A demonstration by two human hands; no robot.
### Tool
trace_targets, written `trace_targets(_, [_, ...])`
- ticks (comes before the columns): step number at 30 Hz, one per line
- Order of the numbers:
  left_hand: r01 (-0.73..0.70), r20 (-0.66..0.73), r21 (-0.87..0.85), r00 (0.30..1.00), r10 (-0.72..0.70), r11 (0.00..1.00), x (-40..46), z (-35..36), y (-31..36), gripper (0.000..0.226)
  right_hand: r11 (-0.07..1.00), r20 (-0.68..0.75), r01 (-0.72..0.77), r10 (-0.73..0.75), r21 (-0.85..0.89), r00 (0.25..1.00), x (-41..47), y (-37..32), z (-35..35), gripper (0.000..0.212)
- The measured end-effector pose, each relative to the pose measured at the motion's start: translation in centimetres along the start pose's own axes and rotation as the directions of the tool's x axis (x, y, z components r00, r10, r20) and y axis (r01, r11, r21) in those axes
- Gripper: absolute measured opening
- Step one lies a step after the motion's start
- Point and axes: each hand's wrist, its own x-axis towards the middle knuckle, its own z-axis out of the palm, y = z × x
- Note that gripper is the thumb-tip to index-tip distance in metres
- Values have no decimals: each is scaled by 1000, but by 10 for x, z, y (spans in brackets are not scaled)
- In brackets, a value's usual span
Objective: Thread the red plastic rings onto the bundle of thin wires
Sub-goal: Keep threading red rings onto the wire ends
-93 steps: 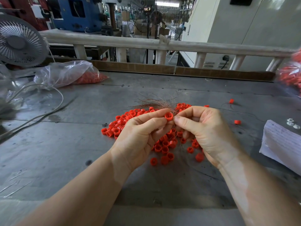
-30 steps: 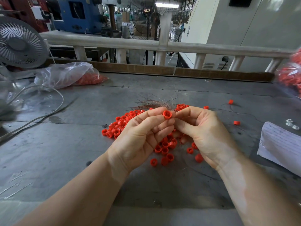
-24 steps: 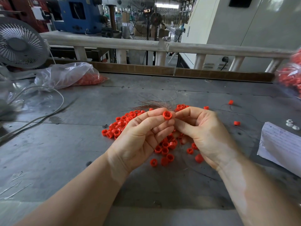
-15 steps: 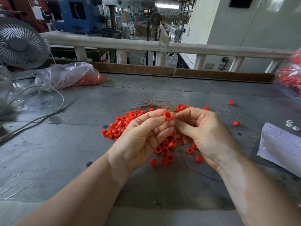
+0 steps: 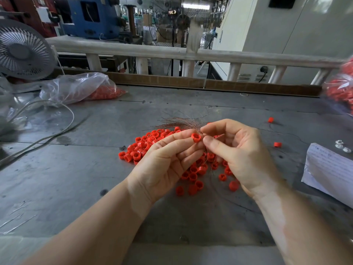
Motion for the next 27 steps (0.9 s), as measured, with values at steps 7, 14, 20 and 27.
trace_targets(7, [-2,-21,1,1000,2,1000,0,-1,-1,25,968,-25,84,-93,-236,995,-3,-3,4,19])
trace_targets(14, [-1,-13,4,1000,1,1000,-1,1,-1,19,943,-62,130,-156,-307,986,-4,-4,8,16])
trace_targets(20, [11,18,-52,1000,-10,999,-1,3,-1,26,993,-69,-117,118,29,991,-1,-2,3,22])
trace_targets(27, [-2,23,-37,1000,3,999,-1,2,1,22,976,7,-212,212,43,977,-1,2,1,16])
